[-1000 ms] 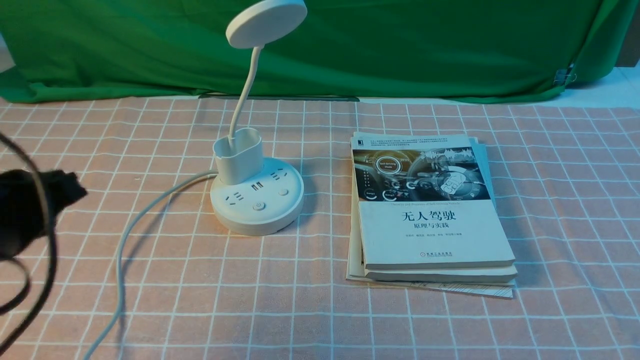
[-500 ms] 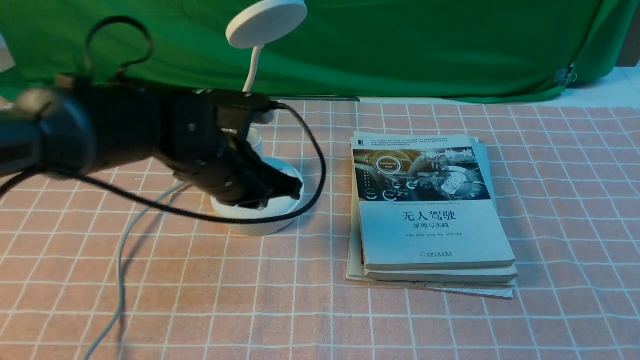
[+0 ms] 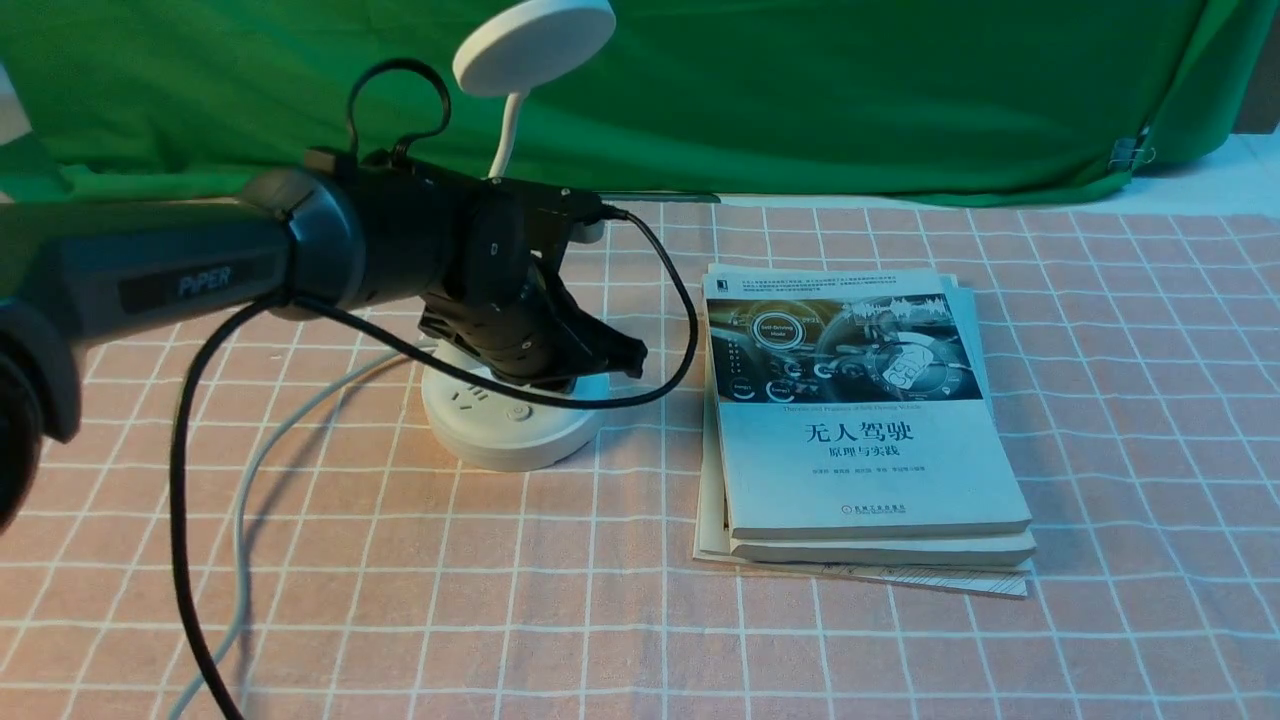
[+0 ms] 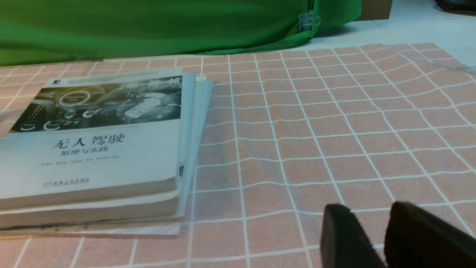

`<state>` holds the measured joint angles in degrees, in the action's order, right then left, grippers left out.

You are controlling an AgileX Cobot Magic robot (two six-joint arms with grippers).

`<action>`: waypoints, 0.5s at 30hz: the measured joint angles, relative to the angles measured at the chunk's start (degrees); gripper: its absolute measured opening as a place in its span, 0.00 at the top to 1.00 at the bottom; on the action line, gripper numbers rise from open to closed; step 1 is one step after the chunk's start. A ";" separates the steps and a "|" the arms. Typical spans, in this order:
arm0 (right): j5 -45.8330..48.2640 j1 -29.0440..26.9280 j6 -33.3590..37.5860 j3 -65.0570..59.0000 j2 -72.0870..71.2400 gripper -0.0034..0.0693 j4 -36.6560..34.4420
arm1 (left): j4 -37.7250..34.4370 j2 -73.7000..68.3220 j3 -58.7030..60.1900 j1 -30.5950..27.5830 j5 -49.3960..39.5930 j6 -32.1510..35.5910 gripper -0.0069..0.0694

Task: Turn on the table lamp on the pink coffee tablecloth with your hand.
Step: 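Press the power button on the lamp base to turn the lamp on with the left gripper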

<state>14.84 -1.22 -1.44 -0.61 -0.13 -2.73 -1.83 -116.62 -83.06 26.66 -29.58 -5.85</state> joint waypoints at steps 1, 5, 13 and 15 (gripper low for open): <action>0.00 0.00 0.00 0.00 0.00 0.62 0.00 | 0.04 -0.17 -0.18 0.00 0.00 0.00 0.88; 0.00 0.00 0.00 0.00 0.00 0.62 0.00 | 0.04 -0.78 -0.41 0.00 -0.03 -0.06 0.88; 0.00 0.00 0.00 0.00 0.00 0.62 -0.06 | 0.03 -2.84 -1.65 0.00 -1.99 -0.17 0.88; 0.00 0.00 0.00 0.00 0.00 0.62 -0.06 | 0.03 -2.06 -1.65 0.00 -1.99 -0.17 0.88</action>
<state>14.84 -1.22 -1.44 -0.61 -0.13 -2.79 -1.79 -118.69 -84.72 26.66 -31.57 -6.02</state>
